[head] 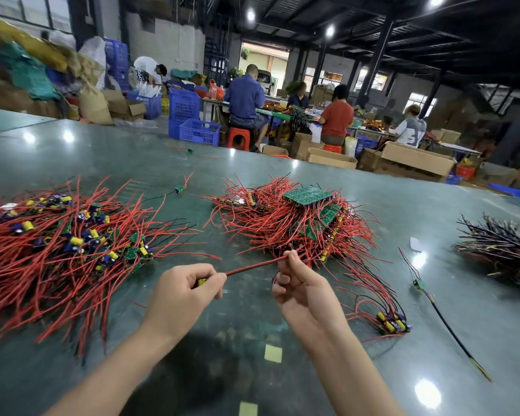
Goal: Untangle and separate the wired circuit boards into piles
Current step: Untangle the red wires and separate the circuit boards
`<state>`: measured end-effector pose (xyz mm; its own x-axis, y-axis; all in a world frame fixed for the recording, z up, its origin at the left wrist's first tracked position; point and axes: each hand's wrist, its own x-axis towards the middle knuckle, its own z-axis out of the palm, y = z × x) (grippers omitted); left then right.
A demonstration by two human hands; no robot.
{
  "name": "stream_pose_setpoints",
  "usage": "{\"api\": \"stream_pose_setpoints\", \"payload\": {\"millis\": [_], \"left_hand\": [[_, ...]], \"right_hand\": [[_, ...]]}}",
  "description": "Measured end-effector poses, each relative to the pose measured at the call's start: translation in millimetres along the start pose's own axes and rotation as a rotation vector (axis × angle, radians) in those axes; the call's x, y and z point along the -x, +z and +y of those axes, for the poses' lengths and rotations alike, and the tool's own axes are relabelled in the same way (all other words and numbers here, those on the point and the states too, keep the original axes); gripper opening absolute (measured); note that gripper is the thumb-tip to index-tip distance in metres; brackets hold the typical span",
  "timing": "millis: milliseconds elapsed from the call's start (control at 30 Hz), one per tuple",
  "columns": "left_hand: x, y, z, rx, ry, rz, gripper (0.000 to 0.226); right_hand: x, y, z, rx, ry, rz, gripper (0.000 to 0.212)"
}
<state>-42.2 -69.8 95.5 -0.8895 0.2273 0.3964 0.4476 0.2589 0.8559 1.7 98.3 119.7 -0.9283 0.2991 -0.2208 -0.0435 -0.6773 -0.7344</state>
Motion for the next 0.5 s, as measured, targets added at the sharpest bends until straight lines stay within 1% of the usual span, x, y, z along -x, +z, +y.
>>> {"api": "stream_pose_setpoints", "payload": {"millis": [100,233,267,333,400,500], "left_hand": [[-1.8,-4.1,-0.7,0.019,0.001,0.002,0.037],[-0.8,-7.0,-1.2,0.037,0.029,-0.027,0.040],[-0.2,-6.8,-1.3,0.032,0.041,-0.036,0.040],[-0.1,-5.7,-1.6,0.025,0.058,-0.050,0.040],[-1.1,-4.8,-2.3,0.025,0.063,-0.061,0.041],[-0.6,-4.0,-4.1,0.031,0.070,-0.082,0.039]], "right_hand": [[0.3,1.4,1.8,-0.005,0.033,-0.015,0.009],[-2.0,-1.5,-1.2,0.032,-0.017,0.070,0.004],[-2.3,-2.3,-2.6,0.025,-0.011,0.080,0.007],[-1.9,-2.6,-5.2,-0.005,0.035,0.071,0.006],[-1.3,-2.1,-5.8,-0.050,0.083,0.051,0.009],[-3.4,-3.4,-4.7,-0.019,0.081,0.090,0.007]]}}
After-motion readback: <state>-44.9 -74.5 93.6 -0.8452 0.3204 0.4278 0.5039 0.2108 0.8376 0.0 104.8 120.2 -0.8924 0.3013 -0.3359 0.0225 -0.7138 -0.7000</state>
